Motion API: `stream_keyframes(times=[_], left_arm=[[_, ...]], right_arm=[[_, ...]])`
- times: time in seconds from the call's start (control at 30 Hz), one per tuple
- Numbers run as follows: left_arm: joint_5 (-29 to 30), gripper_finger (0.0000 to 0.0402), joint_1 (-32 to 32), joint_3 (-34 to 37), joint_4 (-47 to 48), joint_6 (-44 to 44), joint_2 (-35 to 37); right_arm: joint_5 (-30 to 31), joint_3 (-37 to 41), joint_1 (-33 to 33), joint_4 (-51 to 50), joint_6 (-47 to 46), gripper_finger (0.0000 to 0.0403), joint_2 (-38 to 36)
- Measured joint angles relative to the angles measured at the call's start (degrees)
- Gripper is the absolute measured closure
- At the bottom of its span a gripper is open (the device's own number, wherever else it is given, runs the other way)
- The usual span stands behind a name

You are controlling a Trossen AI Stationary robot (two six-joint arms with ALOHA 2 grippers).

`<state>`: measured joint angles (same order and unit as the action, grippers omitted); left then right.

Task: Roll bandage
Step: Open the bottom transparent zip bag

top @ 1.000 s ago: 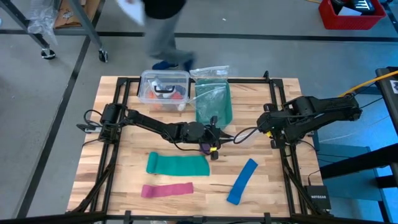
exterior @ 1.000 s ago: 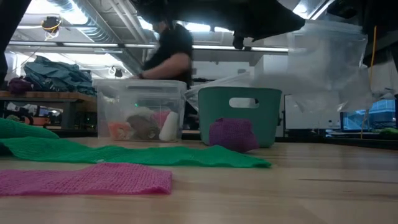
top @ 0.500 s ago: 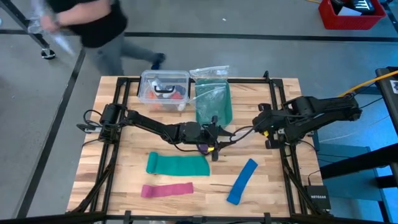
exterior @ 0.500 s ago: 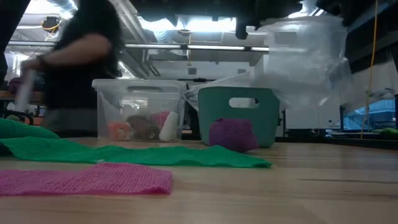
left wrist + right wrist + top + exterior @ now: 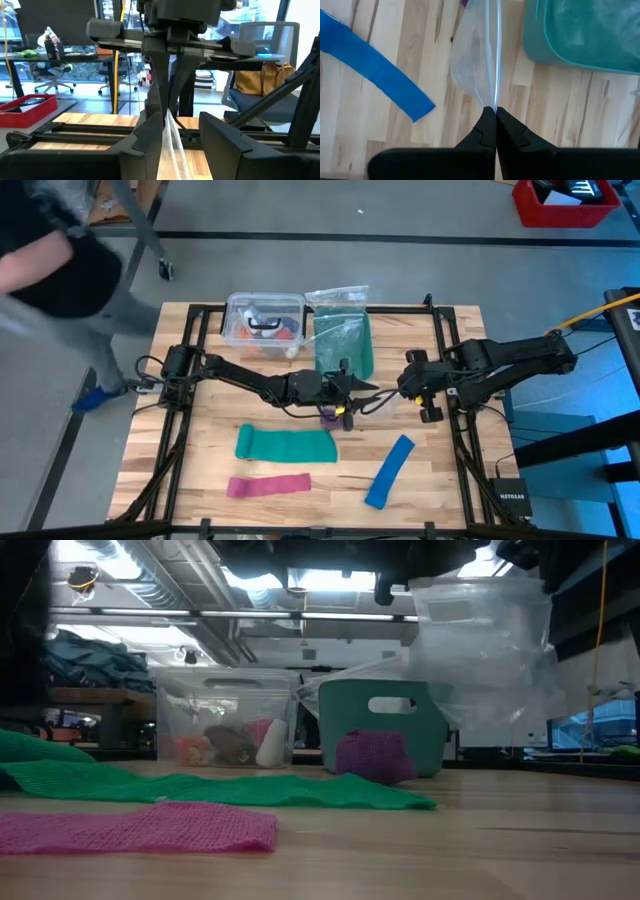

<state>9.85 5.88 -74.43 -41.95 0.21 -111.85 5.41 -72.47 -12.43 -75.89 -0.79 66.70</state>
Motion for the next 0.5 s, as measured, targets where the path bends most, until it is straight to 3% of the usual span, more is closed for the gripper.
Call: stream_keyframes(times=[0.5], left_arm=[[1.31, 0.0282, -0.05, 0.0, 3.99, 1.17, -0.02]], right_arm=[[-0.63, 0.0, 0.0, 4.03, 2.6, 0.0402, -0.07]])
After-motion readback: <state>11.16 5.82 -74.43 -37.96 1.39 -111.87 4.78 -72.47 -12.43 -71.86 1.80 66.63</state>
